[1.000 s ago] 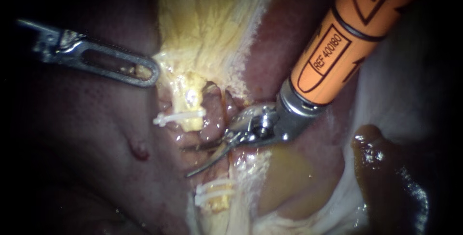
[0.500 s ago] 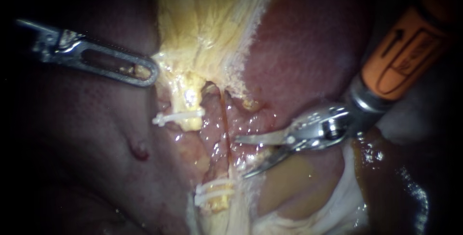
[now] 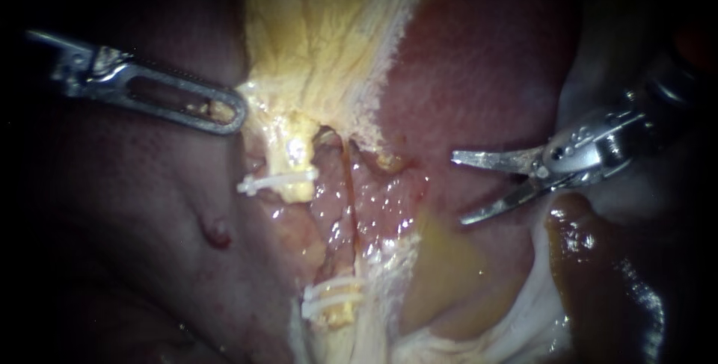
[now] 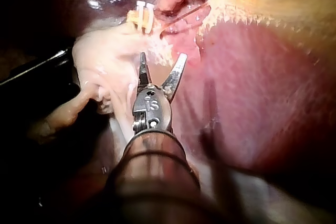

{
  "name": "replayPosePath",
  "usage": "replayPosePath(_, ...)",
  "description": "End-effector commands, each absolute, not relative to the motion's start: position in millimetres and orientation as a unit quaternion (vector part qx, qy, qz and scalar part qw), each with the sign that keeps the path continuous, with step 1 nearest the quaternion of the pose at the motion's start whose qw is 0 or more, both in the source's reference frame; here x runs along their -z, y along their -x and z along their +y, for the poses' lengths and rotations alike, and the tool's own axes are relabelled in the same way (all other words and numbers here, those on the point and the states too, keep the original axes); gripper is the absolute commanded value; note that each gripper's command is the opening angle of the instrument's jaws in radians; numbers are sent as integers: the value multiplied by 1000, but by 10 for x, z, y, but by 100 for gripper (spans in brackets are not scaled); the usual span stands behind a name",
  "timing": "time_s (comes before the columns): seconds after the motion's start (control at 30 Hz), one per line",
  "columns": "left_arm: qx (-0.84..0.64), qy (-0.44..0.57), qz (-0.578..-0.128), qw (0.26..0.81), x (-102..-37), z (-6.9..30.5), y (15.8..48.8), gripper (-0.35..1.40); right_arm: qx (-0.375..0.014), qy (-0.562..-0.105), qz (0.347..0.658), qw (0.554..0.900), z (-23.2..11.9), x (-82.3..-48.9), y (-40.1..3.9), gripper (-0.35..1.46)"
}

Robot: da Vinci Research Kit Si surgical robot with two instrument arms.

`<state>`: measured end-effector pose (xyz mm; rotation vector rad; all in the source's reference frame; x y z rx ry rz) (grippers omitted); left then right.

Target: Go back from the cut left tube

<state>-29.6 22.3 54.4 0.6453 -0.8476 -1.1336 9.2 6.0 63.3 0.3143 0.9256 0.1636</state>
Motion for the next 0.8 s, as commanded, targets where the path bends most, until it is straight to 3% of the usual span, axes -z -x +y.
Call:
replayPosePath(0.03,511,-291,-382,713,-548,223,299,-35,-78,-152,445,879,59,-634,-92,145)
replayPosePath(0.5,496,-304,-369,725,-616,210,364,-35,-78,-153,445,879,58,-635,-92,145)
replayPosePath(0.8,492,-304,-366,729,-631,209,367,-35,-74,-154,445,879,58,-634,-93,145)
